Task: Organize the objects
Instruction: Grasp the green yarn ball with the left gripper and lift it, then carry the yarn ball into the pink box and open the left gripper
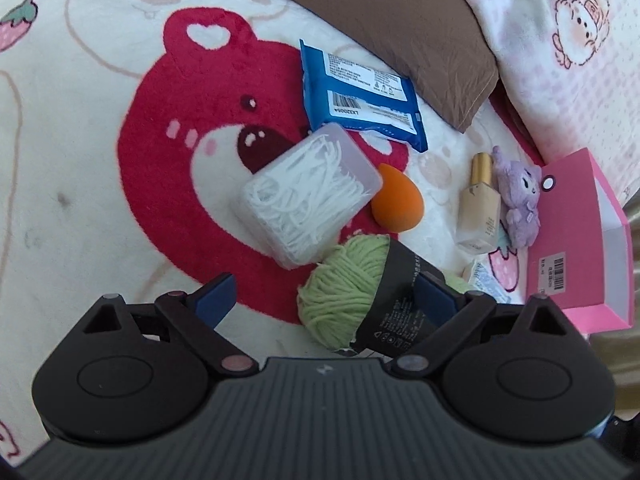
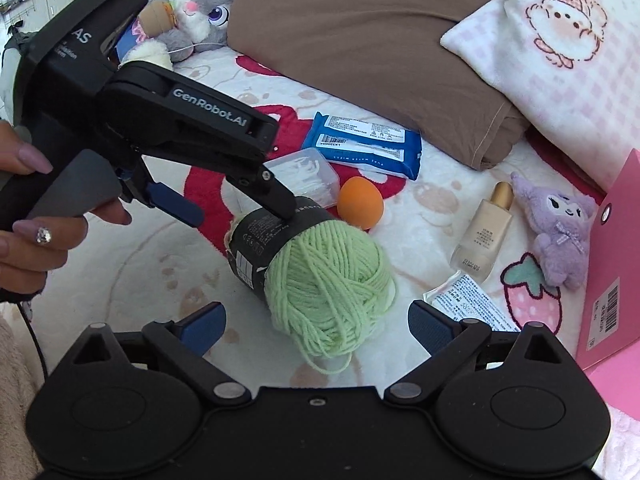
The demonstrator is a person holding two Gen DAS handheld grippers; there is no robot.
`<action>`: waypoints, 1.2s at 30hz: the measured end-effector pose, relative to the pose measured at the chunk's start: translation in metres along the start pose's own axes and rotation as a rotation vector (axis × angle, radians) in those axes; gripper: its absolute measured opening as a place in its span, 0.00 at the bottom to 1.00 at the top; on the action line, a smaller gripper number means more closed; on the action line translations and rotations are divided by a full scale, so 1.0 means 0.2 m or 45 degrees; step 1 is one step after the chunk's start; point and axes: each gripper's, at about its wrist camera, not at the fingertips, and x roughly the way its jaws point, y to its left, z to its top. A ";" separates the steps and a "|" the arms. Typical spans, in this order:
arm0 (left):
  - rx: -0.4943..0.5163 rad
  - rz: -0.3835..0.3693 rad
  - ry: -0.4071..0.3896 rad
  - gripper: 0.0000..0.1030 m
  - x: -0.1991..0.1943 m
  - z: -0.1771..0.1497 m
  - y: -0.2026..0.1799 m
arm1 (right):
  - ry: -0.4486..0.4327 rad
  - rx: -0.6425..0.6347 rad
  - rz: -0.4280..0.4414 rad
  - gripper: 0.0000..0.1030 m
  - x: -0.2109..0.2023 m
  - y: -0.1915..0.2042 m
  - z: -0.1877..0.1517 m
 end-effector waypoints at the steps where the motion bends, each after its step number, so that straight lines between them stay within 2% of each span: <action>1: -0.005 -0.033 0.001 0.87 0.01 0.00 0.00 | -0.001 0.004 -0.016 0.96 0.01 0.00 0.00; 2: -0.007 -0.054 -0.001 0.85 0.02 0.00 -0.01 | 0.001 0.012 -0.033 0.96 0.02 0.00 -0.01; 4: -0.010 -0.095 -0.009 0.70 0.02 0.00 -0.02 | 0.016 0.032 -0.022 0.96 0.05 -0.01 -0.01; 6: -0.042 -0.159 0.003 0.62 0.03 -0.01 -0.02 | 0.038 0.068 -0.002 0.96 0.08 -0.02 -0.01; 10: -0.038 -0.189 -0.027 0.60 0.02 -0.05 -0.02 | 0.066 0.188 0.074 0.96 0.08 -0.05 -0.02; 14: -0.087 -0.243 0.012 0.60 0.04 -0.07 0.01 | 0.075 0.265 0.137 0.97 0.09 -0.05 -0.02; 17: -0.098 -0.258 0.019 0.60 0.04 -0.09 0.01 | 0.073 0.277 0.136 0.98 0.11 -0.05 -0.01; 20: -0.168 -0.351 0.052 0.59 0.04 -0.12 0.01 | 0.081 0.357 0.118 0.99 0.12 -0.06 -0.02; 26: -0.080 -0.336 0.050 0.55 0.01 -0.19 -0.10 | 0.027 0.364 0.083 0.98 0.06 -0.10 -0.06; 36: 0.260 -0.344 -0.059 0.54 -0.13 -0.31 -0.46 | -0.220 0.137 -0.076 0.92 -0.20 -0.20 -0.12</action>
